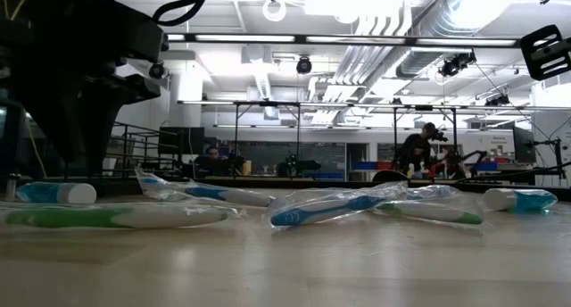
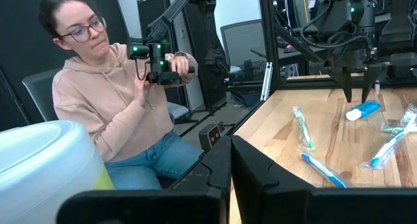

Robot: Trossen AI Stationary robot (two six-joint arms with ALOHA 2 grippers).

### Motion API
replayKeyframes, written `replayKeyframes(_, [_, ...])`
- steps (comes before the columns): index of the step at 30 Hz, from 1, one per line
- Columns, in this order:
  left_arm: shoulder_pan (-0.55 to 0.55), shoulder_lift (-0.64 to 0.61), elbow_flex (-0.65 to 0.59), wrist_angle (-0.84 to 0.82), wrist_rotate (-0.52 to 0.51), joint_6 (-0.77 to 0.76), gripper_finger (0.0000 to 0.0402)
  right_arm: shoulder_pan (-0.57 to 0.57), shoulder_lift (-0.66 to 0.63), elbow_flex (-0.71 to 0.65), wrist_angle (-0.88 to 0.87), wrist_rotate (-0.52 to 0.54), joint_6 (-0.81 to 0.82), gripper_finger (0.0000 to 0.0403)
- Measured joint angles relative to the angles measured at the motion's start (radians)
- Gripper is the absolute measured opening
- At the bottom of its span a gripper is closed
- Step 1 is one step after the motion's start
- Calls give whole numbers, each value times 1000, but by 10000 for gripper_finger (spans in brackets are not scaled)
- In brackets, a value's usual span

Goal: Pick & Place toothbrushing station
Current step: Put the left blue mouthwash bottle into the black wire organizer

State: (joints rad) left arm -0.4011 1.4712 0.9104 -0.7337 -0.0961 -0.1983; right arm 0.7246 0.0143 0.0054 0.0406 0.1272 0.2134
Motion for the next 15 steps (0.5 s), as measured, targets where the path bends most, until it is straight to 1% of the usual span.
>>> replayKeyframes(9, [-3,0,0,-39,5,-53,115,0,0,0,0,0,0,2])
replayKeyframes(15, [-3,0,0,-38,13,-55,115,0,0,0,0,0,0,2])
